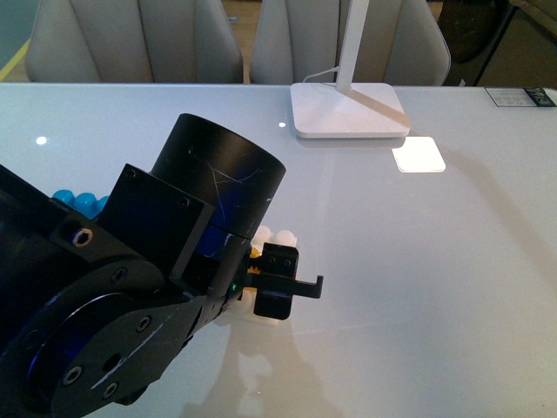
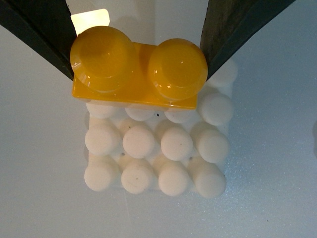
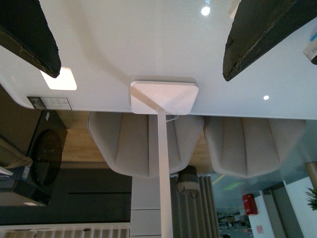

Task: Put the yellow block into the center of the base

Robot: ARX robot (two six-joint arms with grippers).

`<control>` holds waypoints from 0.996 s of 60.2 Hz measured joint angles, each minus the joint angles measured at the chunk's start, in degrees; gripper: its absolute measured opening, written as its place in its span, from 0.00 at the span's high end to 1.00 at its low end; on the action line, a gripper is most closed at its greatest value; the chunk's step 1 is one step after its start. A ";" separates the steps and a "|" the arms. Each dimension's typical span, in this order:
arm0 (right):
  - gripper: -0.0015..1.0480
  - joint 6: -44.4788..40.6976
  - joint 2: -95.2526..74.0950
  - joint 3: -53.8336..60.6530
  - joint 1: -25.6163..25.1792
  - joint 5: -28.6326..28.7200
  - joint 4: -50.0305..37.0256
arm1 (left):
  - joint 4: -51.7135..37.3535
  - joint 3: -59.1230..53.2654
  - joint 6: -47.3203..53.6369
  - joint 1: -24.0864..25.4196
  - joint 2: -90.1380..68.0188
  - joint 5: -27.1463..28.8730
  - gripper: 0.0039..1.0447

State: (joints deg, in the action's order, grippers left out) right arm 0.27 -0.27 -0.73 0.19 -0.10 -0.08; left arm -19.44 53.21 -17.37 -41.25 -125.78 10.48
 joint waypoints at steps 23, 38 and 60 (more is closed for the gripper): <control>0.08 0.02 0.00 0.00 0.00 0.00 0.00 | 2.27 5.09 -0.02 1.01 -2.89 0.63 0.41; 0.08 0.00 0.00 0.00 0.00 0.02 0.00 | 2.32 5.09 0.09 1.57 -4.55 1.66 0.41; 0.08 0.00 0.00 0.00 0.00 0.00 0.00 | 2.32 4.94 0.09 1.64 -4.68 2.21 0.41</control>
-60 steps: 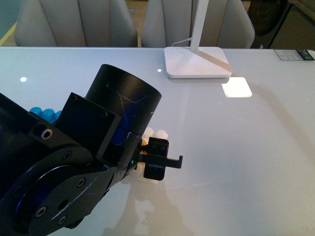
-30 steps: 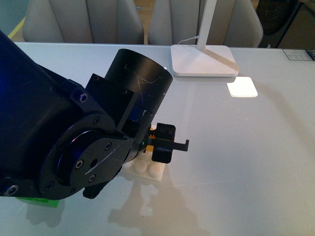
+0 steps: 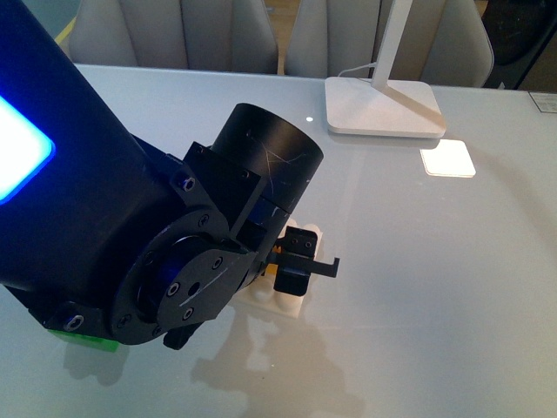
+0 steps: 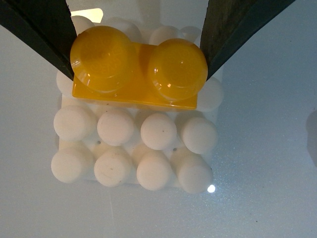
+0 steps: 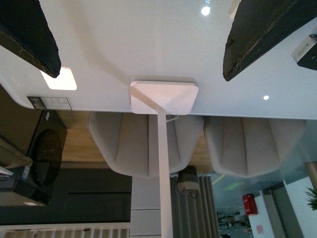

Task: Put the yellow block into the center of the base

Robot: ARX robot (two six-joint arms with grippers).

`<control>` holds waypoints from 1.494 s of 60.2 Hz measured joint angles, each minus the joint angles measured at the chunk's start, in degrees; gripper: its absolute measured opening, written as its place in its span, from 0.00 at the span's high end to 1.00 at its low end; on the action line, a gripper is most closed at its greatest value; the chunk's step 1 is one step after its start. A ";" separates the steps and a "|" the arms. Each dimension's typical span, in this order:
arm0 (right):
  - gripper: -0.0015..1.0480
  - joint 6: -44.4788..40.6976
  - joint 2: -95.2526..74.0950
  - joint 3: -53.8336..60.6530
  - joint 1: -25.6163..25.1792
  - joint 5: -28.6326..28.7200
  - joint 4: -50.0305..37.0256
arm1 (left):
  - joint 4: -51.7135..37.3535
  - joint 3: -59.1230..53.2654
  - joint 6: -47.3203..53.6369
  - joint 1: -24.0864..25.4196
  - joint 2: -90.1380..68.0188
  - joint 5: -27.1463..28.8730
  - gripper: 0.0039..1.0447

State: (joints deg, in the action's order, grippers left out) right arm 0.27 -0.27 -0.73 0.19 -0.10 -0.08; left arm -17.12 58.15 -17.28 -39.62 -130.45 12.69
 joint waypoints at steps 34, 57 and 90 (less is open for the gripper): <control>0.08 0.00 0.00 0.00 0.00 0.00 0.00 | 1.03 0.15 -0.61 -0.24 -0.42 -0.20 0.41; 0.08 0.00 0.00 0.00 0.00 0.00 0.00 | 1.03 0.22 -0.79 -0.26 -0.55 -1.03 0.41; 0.08 0.00 0.00 0.00 0.00 0.00 0.00 | 0.48 0.44 -1.18 -0.31 -0.63 -2.08 0.42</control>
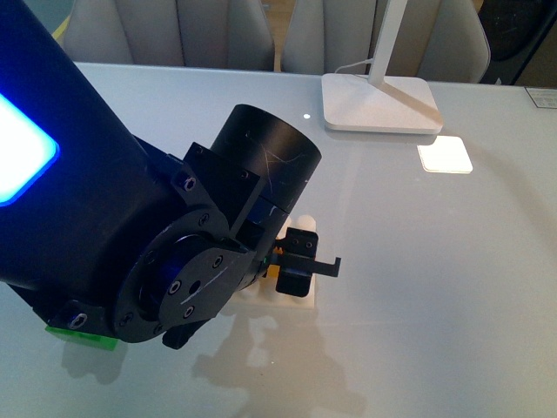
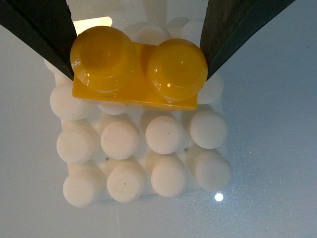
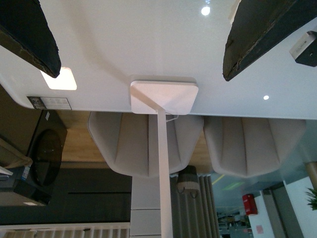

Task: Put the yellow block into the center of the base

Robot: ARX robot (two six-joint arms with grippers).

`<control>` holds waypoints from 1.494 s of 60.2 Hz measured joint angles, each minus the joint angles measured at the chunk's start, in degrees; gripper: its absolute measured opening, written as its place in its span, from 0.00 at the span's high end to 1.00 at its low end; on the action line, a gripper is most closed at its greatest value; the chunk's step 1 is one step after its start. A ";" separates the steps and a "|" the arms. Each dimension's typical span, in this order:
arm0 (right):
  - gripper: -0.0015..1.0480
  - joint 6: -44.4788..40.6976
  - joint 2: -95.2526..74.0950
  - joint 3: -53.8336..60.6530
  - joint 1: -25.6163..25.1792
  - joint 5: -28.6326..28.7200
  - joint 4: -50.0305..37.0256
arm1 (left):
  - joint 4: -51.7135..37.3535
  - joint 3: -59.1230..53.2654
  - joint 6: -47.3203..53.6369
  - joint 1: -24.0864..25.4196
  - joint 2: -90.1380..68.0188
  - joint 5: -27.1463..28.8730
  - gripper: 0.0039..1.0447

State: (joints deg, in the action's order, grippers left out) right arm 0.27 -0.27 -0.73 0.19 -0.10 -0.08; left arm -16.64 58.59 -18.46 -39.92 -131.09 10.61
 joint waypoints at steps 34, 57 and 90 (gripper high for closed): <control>0.08 0.00 0.00 0.00 0.00 0.00 0.00 | 2.43 1.25 0.85 -0.20 -0.20 1.22 0.42; 0.08 0.00 0.00 0.00 0.00 0.00 0.00 | 7.21 4.02 -0.55 -0.26 -0.70 1.92 0.42; 0.08 0.02 0.00 0.00 0.00 0.00 0.00 | 8.74 6.80 -5.25 1.07 -2.19 2.14 0.42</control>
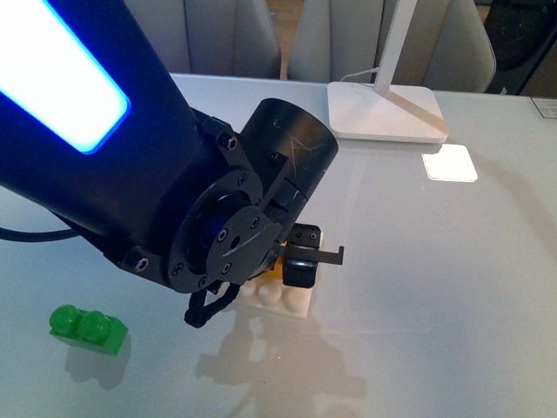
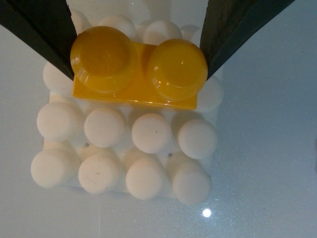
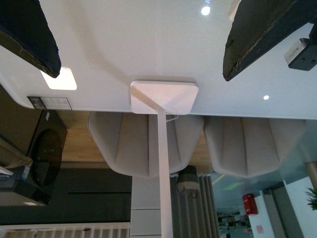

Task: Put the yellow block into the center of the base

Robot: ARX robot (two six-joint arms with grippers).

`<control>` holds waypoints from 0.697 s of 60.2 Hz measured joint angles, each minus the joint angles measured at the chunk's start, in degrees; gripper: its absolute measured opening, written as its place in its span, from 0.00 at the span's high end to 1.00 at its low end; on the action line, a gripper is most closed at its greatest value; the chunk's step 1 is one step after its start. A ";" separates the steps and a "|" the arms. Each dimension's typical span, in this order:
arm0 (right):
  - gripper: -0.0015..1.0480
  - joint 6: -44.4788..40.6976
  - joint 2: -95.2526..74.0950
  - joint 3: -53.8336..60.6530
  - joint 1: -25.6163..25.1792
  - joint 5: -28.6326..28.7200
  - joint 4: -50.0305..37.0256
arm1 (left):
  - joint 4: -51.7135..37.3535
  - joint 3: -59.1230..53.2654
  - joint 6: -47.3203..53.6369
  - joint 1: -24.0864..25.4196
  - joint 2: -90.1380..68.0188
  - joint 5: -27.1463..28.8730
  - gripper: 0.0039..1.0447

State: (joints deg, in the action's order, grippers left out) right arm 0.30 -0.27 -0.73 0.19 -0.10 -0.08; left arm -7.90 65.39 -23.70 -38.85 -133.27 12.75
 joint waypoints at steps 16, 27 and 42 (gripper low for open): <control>0.08 -0.02 0.00 0.00 0.00 0.00 0.00 | -5.27 -2.29 0.09 0.42 -0.15 0.79 0.42; 0.08 -0.02 0.00 0.00 0.00 0.00 0.00 | -8.22 -4.57 1.29 0.37 -0.13 0.81 0.42; 0.08 0.00 0.00 0.00 0.00 0.00 0.00 | -9.51 -6.12 5.51 -0.26 -0.15 2.21 0.42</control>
State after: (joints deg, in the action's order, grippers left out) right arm 0.30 -0.27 -0.73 0.19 -0.10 -0.08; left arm -17.41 59.27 -18.20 -39.11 -133.43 14.96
